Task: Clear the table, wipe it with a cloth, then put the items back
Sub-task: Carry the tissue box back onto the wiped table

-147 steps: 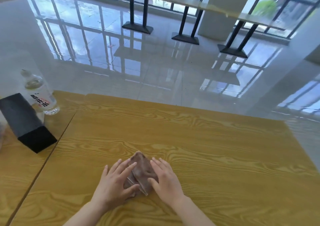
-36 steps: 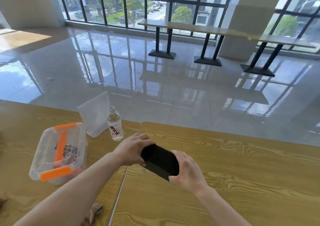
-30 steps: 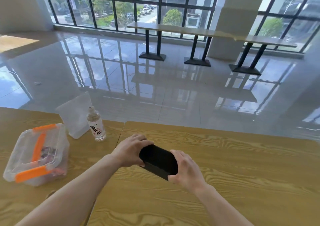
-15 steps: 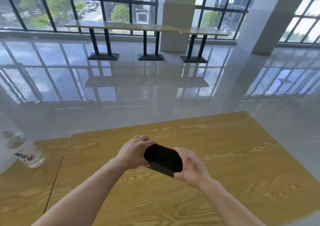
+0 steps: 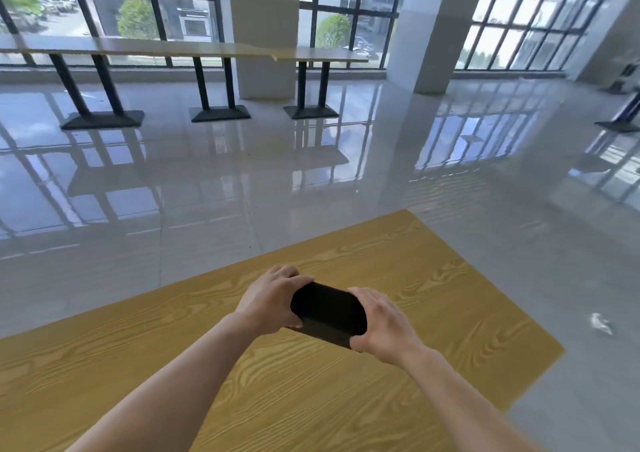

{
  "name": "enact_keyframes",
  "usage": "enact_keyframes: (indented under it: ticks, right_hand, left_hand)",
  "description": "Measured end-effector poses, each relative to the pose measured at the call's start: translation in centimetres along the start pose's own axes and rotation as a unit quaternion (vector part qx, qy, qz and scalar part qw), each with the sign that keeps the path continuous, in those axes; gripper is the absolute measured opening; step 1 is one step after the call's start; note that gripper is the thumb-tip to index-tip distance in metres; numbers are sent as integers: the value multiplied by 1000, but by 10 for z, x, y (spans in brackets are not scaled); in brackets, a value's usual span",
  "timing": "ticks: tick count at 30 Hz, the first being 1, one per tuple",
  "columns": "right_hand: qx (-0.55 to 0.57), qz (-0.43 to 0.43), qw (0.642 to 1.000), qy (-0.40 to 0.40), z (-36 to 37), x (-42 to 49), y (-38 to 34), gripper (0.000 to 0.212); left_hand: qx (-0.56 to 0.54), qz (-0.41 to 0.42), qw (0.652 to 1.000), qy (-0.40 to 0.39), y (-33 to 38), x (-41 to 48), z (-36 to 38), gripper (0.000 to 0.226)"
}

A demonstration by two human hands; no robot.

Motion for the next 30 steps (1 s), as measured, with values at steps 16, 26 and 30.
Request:
enact_keyframes:
  ticks: [16,26,30]
  right_hand:
    - [36,4,999,-29,-97,145,252,91]
    - [46,40,998,-3,-125,217,326,87]
    - [50,57,997,0,-123,231,346,89]
  left_hand:
    - [-15,-54,998,-16,89,275,87,79]
    - [3,-47,998,-33,97,394,109,76]
    - [11,-42,998,-55,95,422,120,76]
Point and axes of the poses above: each hand's wrist, its own x-axis towards the middle knuckle, its own z-axis out of the palm, y = z × x, the point moved 10 cm from there along x, towards the middle knuckle, and after that the axes turned 1 degree about -z, right-handed, at the moved point
